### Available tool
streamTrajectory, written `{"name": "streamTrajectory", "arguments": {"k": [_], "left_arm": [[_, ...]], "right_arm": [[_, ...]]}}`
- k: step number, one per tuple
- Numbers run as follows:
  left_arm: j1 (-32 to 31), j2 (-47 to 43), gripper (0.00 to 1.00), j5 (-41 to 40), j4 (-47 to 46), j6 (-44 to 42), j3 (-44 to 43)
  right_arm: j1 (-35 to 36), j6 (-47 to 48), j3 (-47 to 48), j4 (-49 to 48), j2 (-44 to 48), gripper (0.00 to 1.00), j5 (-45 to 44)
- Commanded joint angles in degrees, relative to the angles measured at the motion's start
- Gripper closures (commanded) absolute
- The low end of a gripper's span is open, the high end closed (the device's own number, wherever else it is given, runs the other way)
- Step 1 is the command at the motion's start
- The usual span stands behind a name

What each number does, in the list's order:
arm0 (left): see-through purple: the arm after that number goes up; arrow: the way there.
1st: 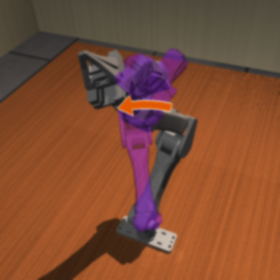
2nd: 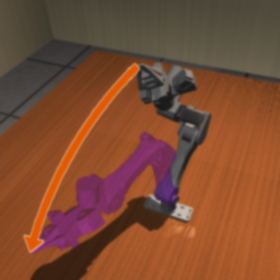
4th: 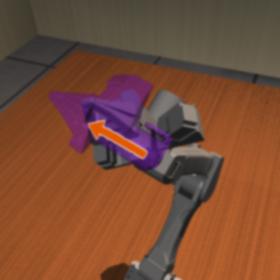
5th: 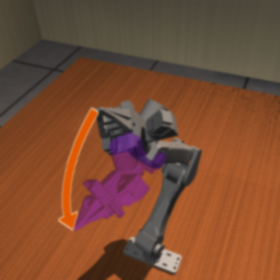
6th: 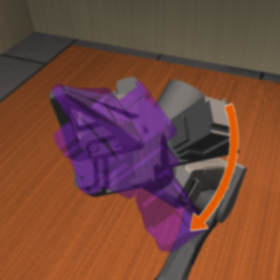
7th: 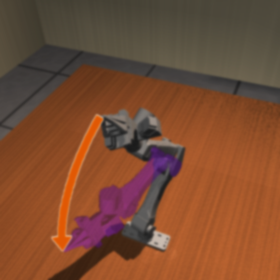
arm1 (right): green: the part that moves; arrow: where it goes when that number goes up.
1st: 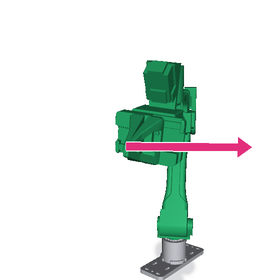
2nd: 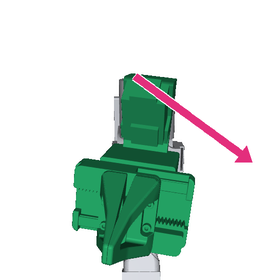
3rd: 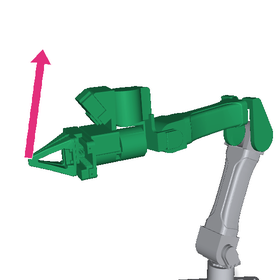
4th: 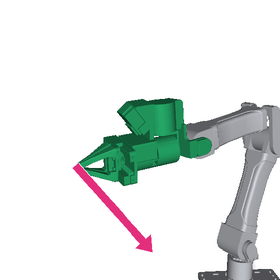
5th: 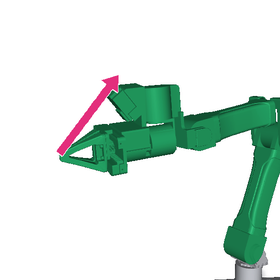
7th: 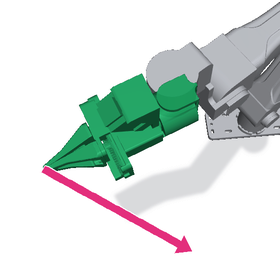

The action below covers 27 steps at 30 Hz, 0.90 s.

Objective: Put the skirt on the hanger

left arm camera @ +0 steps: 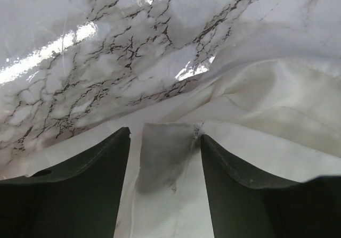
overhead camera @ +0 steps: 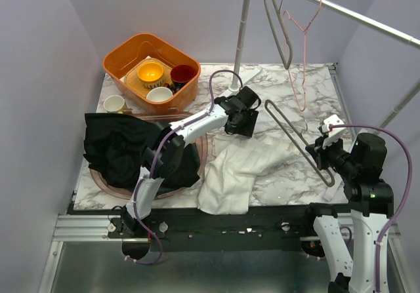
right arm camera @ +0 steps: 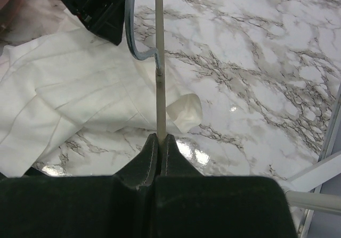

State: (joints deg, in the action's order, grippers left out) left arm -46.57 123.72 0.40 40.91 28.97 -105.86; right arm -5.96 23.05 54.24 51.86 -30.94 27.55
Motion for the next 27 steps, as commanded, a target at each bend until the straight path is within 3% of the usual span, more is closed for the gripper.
{"name": "streamTrajectory", "arguments": {"k": [1,6,13,19,23,24,27], "left_arm": [[-0.28,0.56,0.46,3.28,1.28,-2.07,-0.66],[-0.28,-8.29,0.73,4.43,-2.49,-2.6,5.83],[-0.19,-21.49,0.84,12.15,-7.24,-4.62,20.06],[-0.1,-30.9,0.87,15.15,-11.01,-5.15,30.08],[0.68,-36.35,0.9,16.03,-14.09,-6.82,32.91],[0.86,-38.27,0.98,16.38,-14.45,-7.08,33.0],[1.3,-41.53,1.0,18.14,-14.71,-9.01,32.39]], "right_arm": [[0.42,0.51,0.17,-2.02,-0.61,0.99,2.86],[0.42,2.52,1.13,-0.53,-1.84,0.99,3.73],[0.59,11.04,4.9,6.06,-6.76,0.99,11.28],[0.68,18.95,9.56,12.55,-10.89,0.99,15.32],[0.6,25.98,12.99,18.97,-14.32,0.99,19.29],[0.68,26.86,14.22,20.81,-15.37,0.99,19.47],[0.68,29.33,15.45,22.5,-16.26,0.99,19.04]]}}
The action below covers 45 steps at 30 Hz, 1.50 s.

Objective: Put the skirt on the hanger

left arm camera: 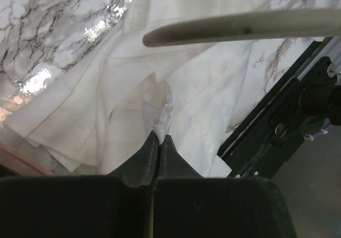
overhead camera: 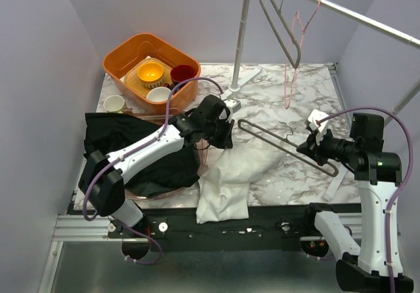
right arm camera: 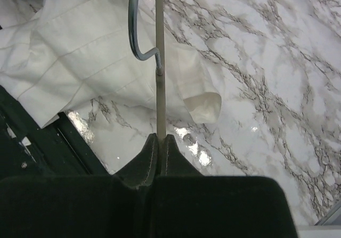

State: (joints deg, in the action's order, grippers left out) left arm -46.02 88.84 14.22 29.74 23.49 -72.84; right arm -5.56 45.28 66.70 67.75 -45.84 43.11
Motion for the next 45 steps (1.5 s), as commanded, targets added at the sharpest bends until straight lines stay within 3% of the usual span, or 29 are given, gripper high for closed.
{"name": "streamTrajectory", "arguments": {"k": [1,5,9,17,21,25,29,35,40,45], "left_arm": [[0.67,-7.44,1.0,4.76,-3.46,-3.97,-1.25],[0.76,-10.61,1.0,8.28,-3.46,-7.74,-2.39],[1.81,-8.78,1.0,6.17,-1.53,-11.34,-8.88],[3.22,4.05,1.0,9.86,3.92,-16.36,-36.26],[3.13,9.5,1.0,15.04,5.51,-15.49,-43.18],[3.04,6.27,1.0,18.12,1.66,-14.44,-33.01],[2.87,-0.49,1.0,22.69,-5.38,-10.75,-10.38],[1.81,-8.76,1.0,22.08,-10.75,-3.63,12.33],[1.02,-11.84,1.0,17.52,-11.11,-0.11,18.78],[0.93,-12.99,0.95,16.01,-10.75,0.86,20.54]], "right_arm": [[0.29,7.28,3.26,6.7,-1.53,0.99,2.34],[0.29,3.7,6.24,3.89,-2.05,0.99,-3.2],[0.29,-1.5,10.46,-0.32,-2.58,0.99,-6.37],[0.29,-4.76,11.53,-2.44,-1.88,1.0,-9.8],[0.29,-4.32,9.95,-2.71,-0.04,0.99,-12.43],[0.29,-2.39,6.0,-3.15,1.19,0.99,-16.21],[0.29,1.73,3.71,-2.18,1.11,0.99,-15.96],[0.29,11.56,3.44,4.23,-0.29,0.99,-10.78],[0.29,21.07,5.81,15.47,-1.53,0.99,-3.48],[0.29,26.7,4.5,19.7,-0.92,0.99,-3.91]]}}
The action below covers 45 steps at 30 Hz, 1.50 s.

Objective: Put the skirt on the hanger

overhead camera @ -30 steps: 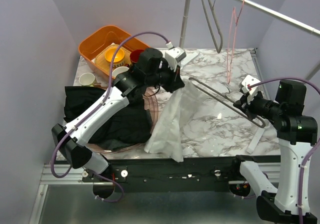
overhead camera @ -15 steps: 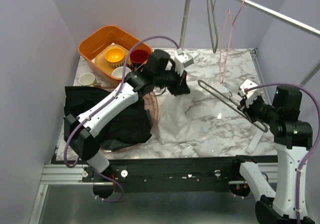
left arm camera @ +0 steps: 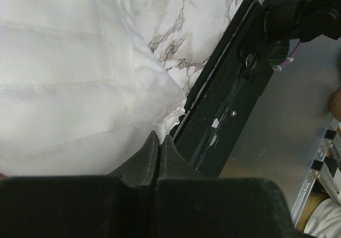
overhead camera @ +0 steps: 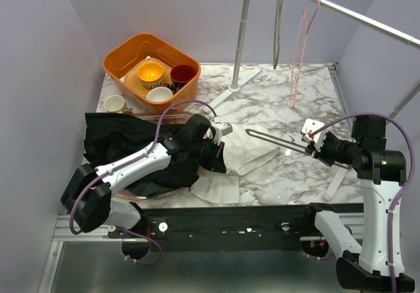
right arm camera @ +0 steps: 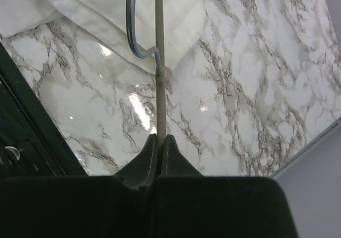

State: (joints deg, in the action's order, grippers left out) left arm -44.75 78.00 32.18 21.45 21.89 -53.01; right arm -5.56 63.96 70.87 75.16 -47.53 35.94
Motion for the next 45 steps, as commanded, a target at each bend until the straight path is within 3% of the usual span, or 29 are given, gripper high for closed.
{"name": "streamTrajectory", "arguments": {"k": [1,4,7,11,16,20,23,29,37,45], "left_arm": [[-0.42,-2.15,0.83,-1.95,-2.03,2.63,0.81],[-1.04,-2.32,0.68,-1.6,-0.11,1.67,0.19],[-1.48,-4.16,0.44,-2.03,2.44,-0.44,-2.44],[-3.14,-6.01,0.25,-5.11,4.82,-4.56,-8.05],[-6.39,-0.84,0.2,-12.3,7.89,-6.16,-13.77],[-12.98,4.96,0.18,-26.42,12.29,-6.68,-19.22],[-15.8,6.73,0.18,-34.0,13.35,-7.47,-18.54],[-21.06,4.8,0.22,-42.99,3.87,-13.26,-10.9],[-25.82,10.15,0.23,-53.1,-8.7,-20.57,-7.89],[-27.67,19.9,0.23,-62.41,-13.36,-23.1,-9.48]], "right_arm": [[0.29,8.8,-1.25,12.3,1.81,0.99,3.26],[0.29,10.39,-3.02,11.6,1.48,0.99,2.64],[0.29,3.73,-3.9,5.28,0.86,0.99,-0.42],[0.29,-1.03,-4.34,0.96,0.42,0.99,-2.9],[0.29,5.11,-5.92,5.7,0.77,0.99,0.18],[0.29,11.61,-6.71,9.04,1.39,0.99,-1.84],[0.29,14.78,-7.93,9.84,1.82,0.99,-4.11],[0.2,12.42,-11.1,4.39,2.26,0.99,-12.82],[0.11,7.93,-8.65,5.26,2.88,0.99,-8.88],[0.11,5.91,-8.12,5.09,2.53,0.99,-7.9]]}}
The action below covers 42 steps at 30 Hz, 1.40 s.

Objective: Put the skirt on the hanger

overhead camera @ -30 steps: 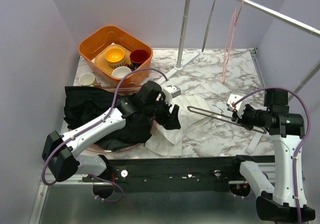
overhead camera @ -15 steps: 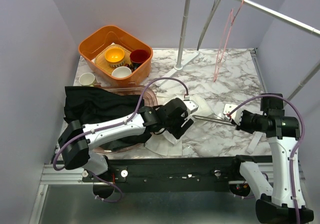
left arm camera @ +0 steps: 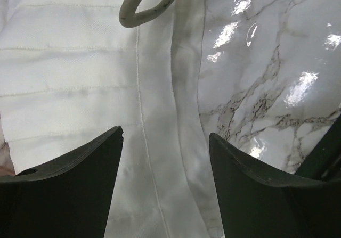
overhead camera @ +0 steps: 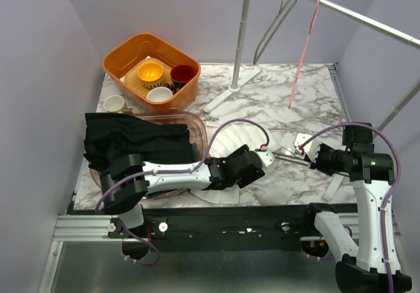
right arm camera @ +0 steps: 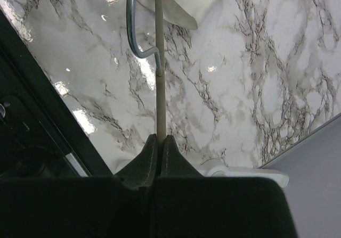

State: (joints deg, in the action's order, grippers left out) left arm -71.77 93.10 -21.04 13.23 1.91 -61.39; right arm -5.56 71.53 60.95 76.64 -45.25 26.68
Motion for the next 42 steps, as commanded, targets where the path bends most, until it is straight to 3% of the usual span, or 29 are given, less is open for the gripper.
{"name": "streamTrajectory", "arguments": {"k": [1,6,9,12,13,15,16,18,21,25,29,37,42], "left_arm": [[-0.57,5.33,0.23,-10.15,-5.84,-3.23,-1.02],[-0.65,7.0,0.28,-13.23,-8.49,-4.2,0.39],[-0.57,7.27,0.43,-14.91,-9.19,-4.55,0.65],[-0.57,7.27,0.62,-13.6,-9.63,-5.16,0.57],[-0.57,7.1,0.75,-12.9,-9.28,-5.25,0.48],[-0.57,6.05,0.85,-11.23,-9.37,-5.17,0.56],[-0.48,5.61,0.94,-10.7,-9.28,-5.16,0.65],[0.04,3.94,1.0,-8.94,-8.84,-4.38,0.83],[1.98,1.74,1.0,-3.87,-6.39,-3.14,0.65],[2.25,-3.26,0.71,3.71,-3.93,-2.27,2.41],[2.16,-5.29,0.55,6.8,-1.9,-2.18,4.51],[-0.65,-10.39,0.41,3.02,5.22,3.71,3.99],[-1.88,-6.62,0.4,-0.92,5.31,2.57,2.5]], "right_arm": [[0.03,-1.74,1.72,3.69,0.34,0.99,1.19],[0.11,-1.92,2.68,4.92,0.61,0.99,1.88],[0.03,-2.18,3.21,5.53,0.69,0.99,2.77],[0.11,-2.18,3.56,6.32,1.04,0.99,3.47],[0.11,-2.09,3.82,6.59,1.13,0.99,3.73],[0.03,-1.83,3.91,7.38,1.48,0.99,4.17],[0.11,-1.74,3.74,7.56,1.75,0.99,4.26],[0.11,-0.7,3.92,9.13,2.19,0.99,5.31],[0.11,0.63,3.04,10.72,3.06,0.99,7.25],[0.11,2.82,-0.91,10.63,4.47,0.99,4.97],[0.2,5.2,-2.94,10.72,5.52,0.99,2.94],[1.52,7.05,-5.75,10.81,7.98,0.99,1.89],[1.61,5.82,-6.8,10.81,9.83,0.99,-0.04]]}}
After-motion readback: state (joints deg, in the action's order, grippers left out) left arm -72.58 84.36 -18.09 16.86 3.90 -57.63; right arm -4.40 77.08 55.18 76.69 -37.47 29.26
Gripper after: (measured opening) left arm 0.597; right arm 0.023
